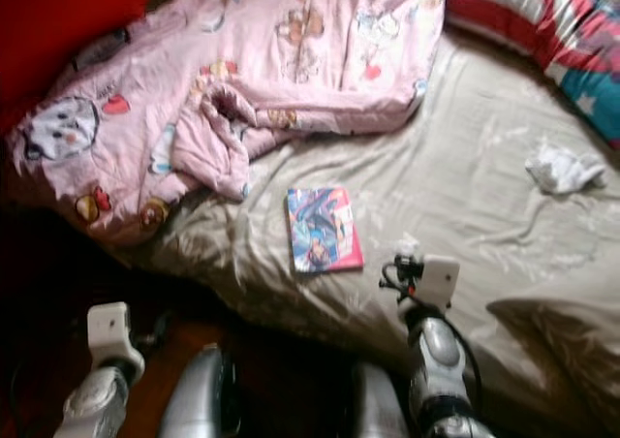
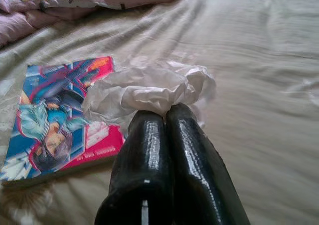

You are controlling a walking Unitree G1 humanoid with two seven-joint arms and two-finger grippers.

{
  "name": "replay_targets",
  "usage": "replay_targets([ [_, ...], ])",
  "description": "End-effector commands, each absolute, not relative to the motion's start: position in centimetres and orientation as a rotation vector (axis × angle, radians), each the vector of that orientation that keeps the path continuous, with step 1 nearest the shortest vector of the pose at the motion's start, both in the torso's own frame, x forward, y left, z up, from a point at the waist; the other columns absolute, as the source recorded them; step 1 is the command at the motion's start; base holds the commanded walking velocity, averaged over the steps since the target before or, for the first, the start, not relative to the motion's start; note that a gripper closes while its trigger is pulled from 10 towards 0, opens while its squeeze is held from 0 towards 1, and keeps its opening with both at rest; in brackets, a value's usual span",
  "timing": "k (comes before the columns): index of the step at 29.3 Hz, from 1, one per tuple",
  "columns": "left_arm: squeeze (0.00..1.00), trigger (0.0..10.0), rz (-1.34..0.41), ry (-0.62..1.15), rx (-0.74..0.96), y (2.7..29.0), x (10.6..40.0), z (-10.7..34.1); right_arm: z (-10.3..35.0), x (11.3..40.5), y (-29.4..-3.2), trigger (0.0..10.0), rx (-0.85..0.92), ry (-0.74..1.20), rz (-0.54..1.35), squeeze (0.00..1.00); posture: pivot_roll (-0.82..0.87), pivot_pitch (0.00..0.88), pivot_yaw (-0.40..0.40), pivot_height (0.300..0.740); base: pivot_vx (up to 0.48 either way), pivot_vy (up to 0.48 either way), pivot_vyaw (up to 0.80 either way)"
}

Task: Clean up the room

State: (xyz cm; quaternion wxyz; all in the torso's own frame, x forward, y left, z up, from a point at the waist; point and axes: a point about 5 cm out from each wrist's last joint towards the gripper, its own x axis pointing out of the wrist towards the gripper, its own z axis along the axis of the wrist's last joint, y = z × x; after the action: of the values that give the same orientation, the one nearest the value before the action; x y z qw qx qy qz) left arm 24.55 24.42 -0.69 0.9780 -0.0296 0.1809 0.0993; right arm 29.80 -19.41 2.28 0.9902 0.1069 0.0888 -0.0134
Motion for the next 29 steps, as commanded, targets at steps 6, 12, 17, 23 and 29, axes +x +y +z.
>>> replay_targets([
  [6,0.00,10.0,0.235,0.468,-0.068,24.6,22.9,-2.8,0.0,28.2,-19.8,10.0,0.193,0.326,-0.053,0.00,0.09,0.070,-0.048,0.637,0.000,0.000,0.00],
  [12,0.00,10.0,0.254,0.532,-0.077,24.3,22.1,-3.8,-2.0,26.4,-20.4,10.0,0.156,0.464,-0.091,0.00,0.09,0.052,-0.048,0.677,0.000,0.000,0.00],
  [17,0.00,10.0,0.301,0.616,-0.086,24.8,20.6,-5.0,-3.7,24.7,-20.2,10.0,0.150,0.577,-0.095,0.00,0.09,0.040,-0.047,0.712,0.000,0.000,0.00],
  [23,0.00,10.0,0.318,0.692,-0.095,24.4,19.1,-6.1,-4.9,23.4,-19.7,10.0,0.141,0.655,-0.100,0.00,0.10,0.024,-0.063,0.740,0.000,0.000,0.00],
  [29,0.00,10.0,0.352,0.784,-0.111,24.4,17.1,-7.4,-5.8,22.4,-19.5,10.0,0.138,0.721,-0.098,0.00,0.12,0.007,-0.064,0.740,0.000,0.000,0.00],
])
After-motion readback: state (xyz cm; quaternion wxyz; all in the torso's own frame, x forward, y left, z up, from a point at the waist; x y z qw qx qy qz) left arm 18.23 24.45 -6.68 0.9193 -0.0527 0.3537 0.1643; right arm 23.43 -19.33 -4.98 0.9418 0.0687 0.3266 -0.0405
